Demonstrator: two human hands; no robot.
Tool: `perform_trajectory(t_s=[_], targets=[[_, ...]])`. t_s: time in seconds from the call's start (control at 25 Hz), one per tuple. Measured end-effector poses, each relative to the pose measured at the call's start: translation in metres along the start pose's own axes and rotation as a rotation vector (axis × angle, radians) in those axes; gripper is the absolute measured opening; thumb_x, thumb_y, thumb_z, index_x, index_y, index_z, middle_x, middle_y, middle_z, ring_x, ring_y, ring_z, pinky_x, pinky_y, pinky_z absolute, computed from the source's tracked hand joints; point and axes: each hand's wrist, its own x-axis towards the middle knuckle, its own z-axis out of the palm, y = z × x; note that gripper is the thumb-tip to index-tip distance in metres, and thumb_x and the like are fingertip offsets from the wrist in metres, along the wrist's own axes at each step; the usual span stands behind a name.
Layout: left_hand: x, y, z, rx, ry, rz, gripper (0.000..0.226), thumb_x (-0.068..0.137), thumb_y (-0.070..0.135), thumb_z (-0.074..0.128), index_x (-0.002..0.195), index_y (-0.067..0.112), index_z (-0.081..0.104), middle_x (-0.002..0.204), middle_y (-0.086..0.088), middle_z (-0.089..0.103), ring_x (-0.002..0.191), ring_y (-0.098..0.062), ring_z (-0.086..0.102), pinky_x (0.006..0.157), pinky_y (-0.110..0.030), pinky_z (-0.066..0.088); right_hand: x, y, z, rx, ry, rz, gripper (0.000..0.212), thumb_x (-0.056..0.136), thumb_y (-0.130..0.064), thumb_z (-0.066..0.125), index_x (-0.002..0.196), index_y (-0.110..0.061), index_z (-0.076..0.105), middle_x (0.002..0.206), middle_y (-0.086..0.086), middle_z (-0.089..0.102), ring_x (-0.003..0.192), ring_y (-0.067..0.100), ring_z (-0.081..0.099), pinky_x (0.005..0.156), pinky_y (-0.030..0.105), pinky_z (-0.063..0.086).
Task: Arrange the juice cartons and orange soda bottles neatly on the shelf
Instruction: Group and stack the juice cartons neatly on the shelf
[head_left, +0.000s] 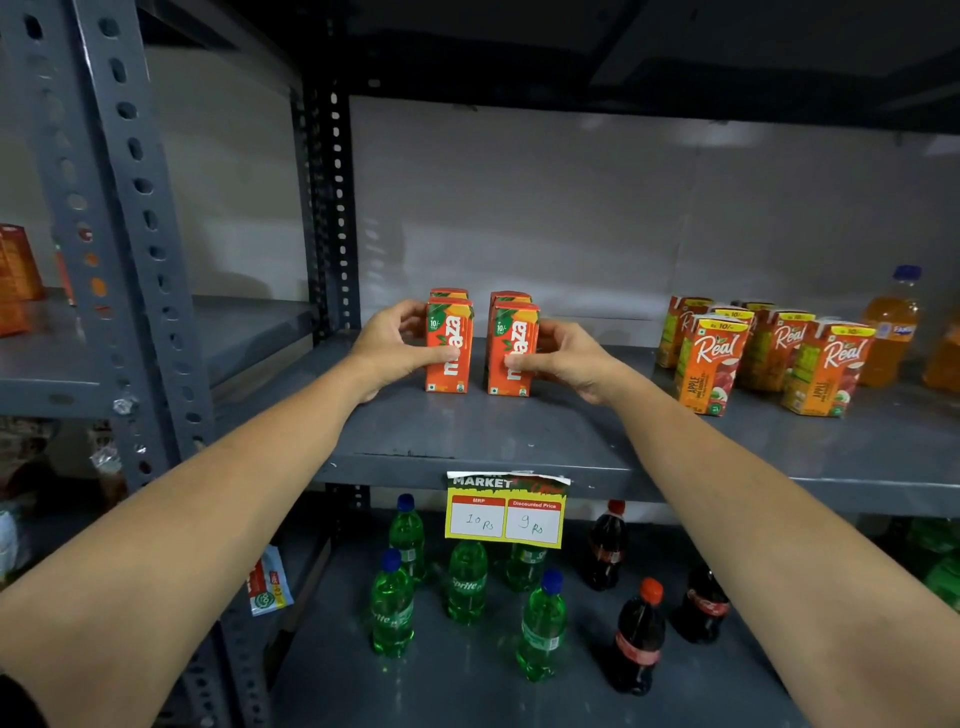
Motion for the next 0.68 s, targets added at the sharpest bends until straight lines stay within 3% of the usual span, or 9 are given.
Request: perform_trajectory(t_s=[0.12, 0.2, 0.32, 0.56, 0.68], targets=[[-0.012, 0.010, 0.001, 0.292, 0.182, 0.255, 0.079, 0.066, 0.033, 0.084, 0.132, 0.016, 0.043, 0.129, -0.002, 0.054, 0.120, -0.015, 0.047, 0.098, -0.033, 0.039, -0.014, 0.001, -0.014, -0.158, 0.059, -0.061, 0.058, 0.067, -0.032, 0.082, 0.116, -0.015, 0.055, 0.105, 0.000, 0.067, 0.098, 0.011, 0.065, 0.072, 0.020, 0.053], [-0.020, 0.018, 0.001, 0.451, 0.262, 0.450, 0.077, 0.069, 0.036, 0.081, 0.131, 0.011, 0.043, 0.127, -0.007, 0.055, 0.119, -0.021, 0.048, 0.099, -0.031, 0.034, -0.030, 0.001, -0.030, -0.291, 0.131, -0.101, 0.056, 0.068, -0.031, 0.082, 0.115, -0.011, 0.059, 0.102, 0.002, 0.068, 0.095, 0.013, 0.065, 0.076, 0.021, 0.052], [-0.027, 0.039, 0.018, 0.662, 0.280, 0.653, 0.065, 0.074, 0.037, 0.073, 0.126, 0.006, 0.048, 0.126, -0.016, 0.056, 0.122, -0.033, 0.048, 0.103, -0.041, 0.035, -0.063, -0.004, -0.060, -0.552, 0.215, -0.271, 0.036, 0.074, -0.024, 0.078, 0.103, -0.007, 0.066, 0.099, 0.008, 0.071, 0.090, 0.017, 0.067, 0.079, 0.017, 0.050], [-0.015, 0.117, 0.124, 0.556, 0.031, 0.773, 0.052, 0.077, 0.036, 0.066, 0.122, 0.013, 0.053, 0.124, -0.009, 0.058, 0.118, -0.028, 0.052, 0.100, -0.035, 0.038, -0.116, -0.047, -0.156, -0.975, 0.257, -0.488, 0.013, 0.079, -0.018, 0.071, 0.084, -0.006, 0.073, 0.086, 0.009, 0.076, 0.083, 0.021, 0.070, 0.077, 0.026, 0.047], [-0.004, 0.151, 0.181, 0.555, -0.142, 0.714, 0.053, 0.080, 0.035, 0.070, 0.126, 0.015, 0.052, 0.126, -0.008, 0.057, 0.118, -0.026, 0.052, 0.101, -0.038, 0.040, -0.128, -0.058, -0.221, -1.111, 0.281, -0.442, 0.017, 0.079, -0.024, 0.071, 0.086, -0.008, 0.072, 0.089, 0.008, 0.075, 0.086, 0.020, 0.069, 0.076, 0.018, 0.042]])
